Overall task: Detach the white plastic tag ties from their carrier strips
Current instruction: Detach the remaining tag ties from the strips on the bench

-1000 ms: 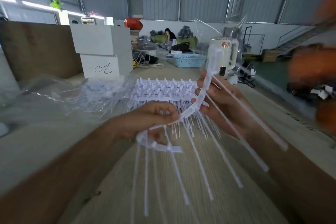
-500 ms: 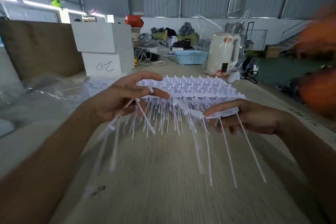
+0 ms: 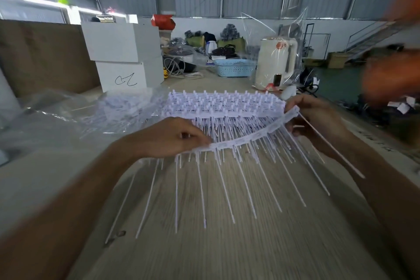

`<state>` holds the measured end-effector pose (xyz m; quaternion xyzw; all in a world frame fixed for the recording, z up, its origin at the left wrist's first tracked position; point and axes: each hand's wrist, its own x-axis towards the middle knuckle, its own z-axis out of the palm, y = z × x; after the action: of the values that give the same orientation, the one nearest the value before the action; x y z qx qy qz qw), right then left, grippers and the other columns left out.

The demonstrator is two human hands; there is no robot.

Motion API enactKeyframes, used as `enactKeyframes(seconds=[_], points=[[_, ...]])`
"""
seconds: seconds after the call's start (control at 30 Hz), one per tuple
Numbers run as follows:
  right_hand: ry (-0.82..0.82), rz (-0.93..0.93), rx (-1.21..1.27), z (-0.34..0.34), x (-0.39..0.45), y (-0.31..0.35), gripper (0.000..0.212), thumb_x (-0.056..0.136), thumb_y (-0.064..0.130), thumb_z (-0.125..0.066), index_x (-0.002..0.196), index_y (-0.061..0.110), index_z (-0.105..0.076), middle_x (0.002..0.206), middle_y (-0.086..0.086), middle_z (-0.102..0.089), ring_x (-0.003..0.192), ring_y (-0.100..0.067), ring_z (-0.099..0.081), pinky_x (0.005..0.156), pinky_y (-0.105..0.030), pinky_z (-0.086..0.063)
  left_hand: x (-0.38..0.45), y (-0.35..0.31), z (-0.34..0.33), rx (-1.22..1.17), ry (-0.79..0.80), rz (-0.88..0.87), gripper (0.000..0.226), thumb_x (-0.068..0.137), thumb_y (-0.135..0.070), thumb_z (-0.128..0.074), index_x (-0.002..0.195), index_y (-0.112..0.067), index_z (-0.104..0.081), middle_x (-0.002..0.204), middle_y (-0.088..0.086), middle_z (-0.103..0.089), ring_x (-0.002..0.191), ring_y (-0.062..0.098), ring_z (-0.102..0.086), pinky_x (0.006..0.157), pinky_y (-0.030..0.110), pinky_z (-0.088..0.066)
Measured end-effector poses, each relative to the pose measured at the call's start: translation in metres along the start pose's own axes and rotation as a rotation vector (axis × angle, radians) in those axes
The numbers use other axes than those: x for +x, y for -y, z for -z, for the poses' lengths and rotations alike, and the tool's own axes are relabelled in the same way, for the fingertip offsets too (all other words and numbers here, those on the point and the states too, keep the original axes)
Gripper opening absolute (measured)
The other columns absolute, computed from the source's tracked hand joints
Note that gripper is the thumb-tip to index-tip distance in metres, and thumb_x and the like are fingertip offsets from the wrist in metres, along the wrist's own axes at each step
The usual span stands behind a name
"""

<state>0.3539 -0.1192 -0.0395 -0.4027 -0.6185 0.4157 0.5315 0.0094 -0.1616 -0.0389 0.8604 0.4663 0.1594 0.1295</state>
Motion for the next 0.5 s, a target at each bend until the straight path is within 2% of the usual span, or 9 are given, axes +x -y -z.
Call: enactKeyframes(seconds=[0.13, 0.23, 0.3, 0.37, 0.43, 0.5], points=[[0.050, 0.054, 0.202, -0.017, -0.006, 0.010, 0.032, 0.077, -0.013, -0.045, 0.076, 0.011, -0.067, 0.074, -0.012, -0.063, 0.059, -0.021, -0.058, 0.050, -0.024, -0.049, 0.010, -0.009, -0.017, 0.117, -0.372, -0.022, 0.026, 0.100, -0.044, -0.054, 0.114, -0.031, -0.072, 0.109, -0.003, -0.064, 0.105, 0.017, -0.055, 0.096, 0.044, -0.045], [0.154, 0.092, 0.286, -0.033, -0.013, 0.023, 0.028, 0.078, -0.012, -0.043, 0.083, 0.007, -0.065, 0.080, -0.014, -0.064, 0.064, -0.022, -0.062, 0.053, -0.025, -0.053, 0.017, -0.029, -0.028, 0.227, -0.575, -0.034, 0.045, 0.096, -0.056, -0.042, 0.115, -0.026, -0.071, 0.105, 0.002, -0.060, 0.102, 0.022, -0.054, 0.090, 0.038, -0.045], [0.212, 0.121, 0.302, -0.043, -0.018, 0.029, 0.028, 0.077, -0.010, -0.041, 0.083, 0.005, -0.064, 0.080, -0.015, -0.063, 0.064, -0.023, -0.062, 0.053, -0.026, -0.053, 0.023, -0.046, -0.035, 0.127, -0.573, -0.077, 0.043, 0.100, -0.051, -0.039, 0.117, -0.025, -0.069, 0.101, 0.001, -0.059, 0.096, 0.018, -0.054, 0.083, 0.034, -0.043], [0.242, 0.131, 0.288, -0.055, -0.023, 0.031, 0.028, 0.076, -0.010, -0.039, 0.082, 0.004, -0.063, 0.079, -0.016, -0.062, 0.064, -0.025, -0.062, 0.053, -0.027, -0.053, 0.030, -0.059, -0.039, -0.168, -0.475, -0.090, 0.028, 0.105, -0.039, -0.044, 0.109, -0.024, -0.068, 0.091, -0.001, -0.065, 0.083, 0.016, -0.059, 0.072, 0.033, -0.044], [0.218, 0.108, 0.247, -0.063, -0.026, 0.030, 0.028, 0.080, -0.011, -0.037, 0.084, 0.002, -0.062, 0.079, -0.018, -0.062, 0.062, -0.027, -0.062, 0.052, -0.029, -0.054, 0.035, -0.067, -0.042, -0.397, -0.402, -0.039, 0.021, 0.104, -0.028, -0.051, 0.096, -0.021, -0.068, 0.079, -0.003, -0.070, 0.072, 0.017, -0.065, 0.068, 0.034, -0.048], [0.172, 0.056, 0.226, -0.065, -0.025, 0.029, 0.026, 0.090, -0.006, -0.037, 0.091, 0.002, -0.062, 0.083, -0.019, -0.063, 0.062, -0.028, -0.064, 0.053, -0.029, -0.054, 0.034, -0.067, -0.046, -0.441, -0.406, -0.010, 0.022, 0.103, -0.025, -0.054, 0.087, -0.016, -0.067, 0.070, -0.004, -0.069, 0.063, 0.014, -0.062, 0.065, 0.035, -0.049]])
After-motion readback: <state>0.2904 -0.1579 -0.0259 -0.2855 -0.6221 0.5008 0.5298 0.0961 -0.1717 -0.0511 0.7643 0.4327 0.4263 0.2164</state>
